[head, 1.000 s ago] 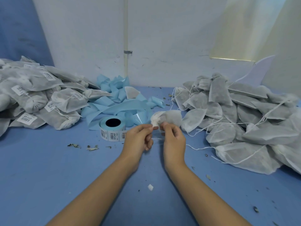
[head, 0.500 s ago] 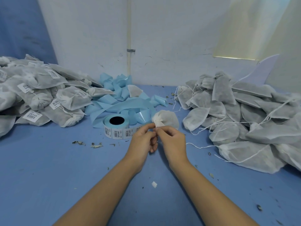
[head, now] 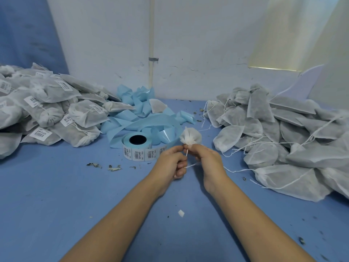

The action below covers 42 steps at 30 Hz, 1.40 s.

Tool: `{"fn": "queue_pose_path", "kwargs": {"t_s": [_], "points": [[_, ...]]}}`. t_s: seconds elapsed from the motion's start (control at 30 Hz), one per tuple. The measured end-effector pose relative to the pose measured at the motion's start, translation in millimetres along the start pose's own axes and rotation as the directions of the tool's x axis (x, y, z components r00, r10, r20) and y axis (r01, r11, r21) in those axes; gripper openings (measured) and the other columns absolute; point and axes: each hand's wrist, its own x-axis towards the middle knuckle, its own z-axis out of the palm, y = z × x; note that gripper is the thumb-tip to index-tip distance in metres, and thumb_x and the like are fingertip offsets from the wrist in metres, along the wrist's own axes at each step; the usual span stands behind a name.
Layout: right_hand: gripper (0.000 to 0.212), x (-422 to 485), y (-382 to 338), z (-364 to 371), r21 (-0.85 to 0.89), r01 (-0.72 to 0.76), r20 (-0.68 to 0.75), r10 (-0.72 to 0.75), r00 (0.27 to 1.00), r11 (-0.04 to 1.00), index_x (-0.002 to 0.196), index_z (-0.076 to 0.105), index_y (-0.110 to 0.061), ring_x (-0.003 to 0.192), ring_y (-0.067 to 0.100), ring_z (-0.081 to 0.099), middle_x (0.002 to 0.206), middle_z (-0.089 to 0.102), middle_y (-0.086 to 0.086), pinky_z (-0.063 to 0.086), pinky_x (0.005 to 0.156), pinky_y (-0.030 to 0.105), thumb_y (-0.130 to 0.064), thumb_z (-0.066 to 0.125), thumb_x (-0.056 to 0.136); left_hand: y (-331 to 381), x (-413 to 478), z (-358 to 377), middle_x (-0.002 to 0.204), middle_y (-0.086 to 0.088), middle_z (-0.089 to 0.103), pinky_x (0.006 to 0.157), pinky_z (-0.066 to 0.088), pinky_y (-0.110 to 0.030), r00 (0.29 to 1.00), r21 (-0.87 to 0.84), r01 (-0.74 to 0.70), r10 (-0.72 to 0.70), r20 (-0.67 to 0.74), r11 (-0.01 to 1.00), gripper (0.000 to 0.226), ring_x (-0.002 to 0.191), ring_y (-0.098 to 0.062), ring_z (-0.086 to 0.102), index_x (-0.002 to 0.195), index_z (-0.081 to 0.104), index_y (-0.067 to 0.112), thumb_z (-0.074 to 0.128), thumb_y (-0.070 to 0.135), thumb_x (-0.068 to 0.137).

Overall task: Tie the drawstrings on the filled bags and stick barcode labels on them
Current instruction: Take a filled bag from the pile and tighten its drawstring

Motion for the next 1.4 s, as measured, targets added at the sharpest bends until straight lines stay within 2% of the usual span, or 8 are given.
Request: {"fn": "queue_pose_path", "kwargs": {"t_s": [0.17,0.37,0.67,0.9,0.97,1.13,1.27,1.4], "points": [[0.014,3.7,-7.2,-7.3,0.126,-0.108,0.191,0.082,0.978,0.986,0.082,0.067,-0.010,0.080,0.010,0.070,0.086,0.074,0.005,0.051,0.065,0.015,-0.011,0.055,0.089,-12.0,-2.5,-1.8,0.053,0.003,0.045,0.044,0.032,-0.016,0.954,0.323,-0.188,0.251,-0.166,0.928,0.010,0.046,-0.009,0.041,0.098,0.059,0.007,0.049,0.008,0.095],[0.010,8.0,-3.9,-12.1,-0.223,0.109,0.130,-0.082,0.988,0.969,0.080,0.066,-0.013,0.070,0.000,0.061,0.073,0.069,-0.007,0.044,0.068,0.013,-0.013,0.063,0.089,-14.4,-3.0,-14.2,0.086,0.006,0.054,0.071,0.039,-0.027,0.811,0.868,-0.278,0.585,-0.017,0.410,0.012,0.081,-0.011,0.050,0.093,0.060,0.014,0.050,0.021,0.096],[0.024,6.3,-2.8,-14.7,-0.287,0.149,0.089,-0.129,0.988,0.946,0.073,0.071,-0.013,0.046,0.001,0.039,0.067,0.068,-0.008,0.034,0.050,0.008,-0.009,0.058,0.092,-11.0,-6.7,-12.3,0.097,0.006,0.053,0.068,0.040,-0.031,0.810,0.910,-0.155,0.576,-0.106,0.386,0.016,0.082,-0.014,0.051,0.097,0.058,0.018,0.046,0.028,0.098],[0.027,6.4,-0.7,-14.0,-0.520,0.261,0.165,-0.204,0.965,0.813,0.069,0.057,-0.015,0.059,0.007,0.043,0.064,0.056,-0.009,0.033,0.066,0.028,-0.011,0.049,0.094,-8.6,-10.0,-9.0,0.108,0.005,0.049,0.068,0.043,-0.032,0.815,0.932,-0.134,0.572,-0.090,0.338,0.023,0.084,-0.018,0.055,0.100,0.056,0.015,0.044,0.034,0.099],[0.023,5.8,1.0,-14.9,-0.680,0.316,0.175,-0.272,0.946,0.662,0.070,0.050,-0.015,0.066,0.013,0.044,0.067,0.053,-0.006,0.036,0.066,0.034,-0.013,0.046,0.093,-8.4,-9.7,-8.8,0.112,0.005,0.048,0.068,0.044,-0.032,0.814,0.933,-0.145,0.576,-0.077,0.329,0.022,0.085,-0.017,0.055,0.100,0.056,0.014,0.044,0.033,0.099],[0.018,-1.2,2.1,-14.3,-0.923,0.384,0.353,-0.430,0.831,-0.015,0.078,0.044,-0.017,0.089,0.022,0.046,0.087,0.054,-0.003,0.035,0.067,0.036,-0.021,0.042,0.096,-11.5,-10.0,-7.0,0.143,0.013,0.040,0.078,0.045,-0.032,0.805,0.905,-0.348,0.572,0.155,0.245,0.020,0.108,-0.011,0.053,0.107,0.056,0.011,0.041,0.023,0.100],[0.018,-6.3,2.8,-13.5,-0.873,0.485,0.439,-0.513,0.738,-0.049,0.097,0.065,-0.009,0.106,0.028,0.056,0.109,0.067,0.004,0.044,0.081,0.041,-0.011,0.051,0.086,-8.1,-7.7,-2.9,0.121,0.002,0.054,0.082,0.039,-0.005,0.802,0.681,-0.512,0.577,0.158,0.524,0.029,0.094,0.013,0.052,0.126,0.052,0.007,0.042,0.003,0.099],[0.044,-10.6,10.4,-11.0,-0.846,0.533,0.455,-0.533,0.713,-0.009,0.124,0.060,-0.005,0.126,0.027,0.051,0.134,0.057,0.007,0.042,0.097,0.041,-0.004,0.055,0.081,-4.7,-3.0,-4.8,0.109,0.013,0.056,0.076,0.049,-0.011,0.850,0.437,-0.496,0.522,0.069,0.750,0.025,0.096,0.004,0.061,0.122,0.052,0.004,0.040,0.003,0.100]]}}
